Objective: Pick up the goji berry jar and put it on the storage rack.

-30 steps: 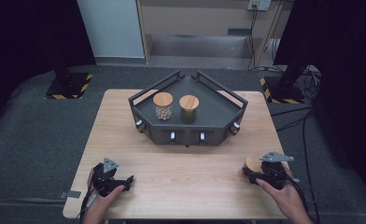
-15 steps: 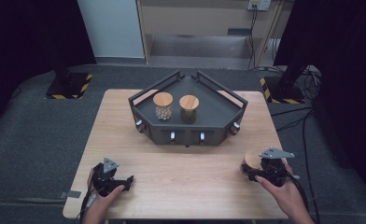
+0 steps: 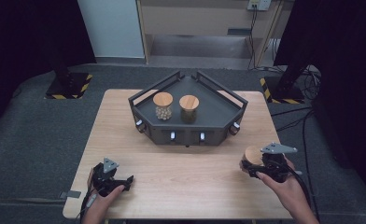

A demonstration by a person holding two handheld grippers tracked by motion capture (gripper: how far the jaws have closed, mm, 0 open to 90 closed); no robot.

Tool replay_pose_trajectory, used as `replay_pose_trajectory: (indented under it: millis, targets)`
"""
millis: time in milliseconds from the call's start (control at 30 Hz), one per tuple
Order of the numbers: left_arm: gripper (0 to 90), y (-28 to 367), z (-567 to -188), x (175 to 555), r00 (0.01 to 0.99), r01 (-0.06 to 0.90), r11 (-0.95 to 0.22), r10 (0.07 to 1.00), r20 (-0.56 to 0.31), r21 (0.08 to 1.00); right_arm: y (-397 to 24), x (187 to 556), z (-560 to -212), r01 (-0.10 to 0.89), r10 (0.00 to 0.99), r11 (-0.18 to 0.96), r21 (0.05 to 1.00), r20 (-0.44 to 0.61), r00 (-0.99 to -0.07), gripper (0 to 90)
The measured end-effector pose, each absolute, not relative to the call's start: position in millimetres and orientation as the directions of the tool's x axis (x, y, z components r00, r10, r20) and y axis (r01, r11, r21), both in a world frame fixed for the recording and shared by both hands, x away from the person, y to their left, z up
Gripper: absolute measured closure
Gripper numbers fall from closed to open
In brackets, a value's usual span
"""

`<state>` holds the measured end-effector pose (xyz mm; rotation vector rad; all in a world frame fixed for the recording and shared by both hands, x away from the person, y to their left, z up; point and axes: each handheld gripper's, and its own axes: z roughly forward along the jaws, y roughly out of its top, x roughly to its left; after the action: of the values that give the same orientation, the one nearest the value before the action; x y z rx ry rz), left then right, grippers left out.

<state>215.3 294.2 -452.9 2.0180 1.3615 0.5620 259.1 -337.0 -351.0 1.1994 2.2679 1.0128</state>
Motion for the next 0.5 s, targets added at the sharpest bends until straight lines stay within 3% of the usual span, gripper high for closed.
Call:
replay_pose_trajectory:
  millis: [500]
  targets:
    - [0.0,294,-453,215,0.374,0.657,-0.266,0.927,0.0,0.705,-327,263,-329,0.539,0.805,0.42,0.73,-0.024,-0.593,25.9]
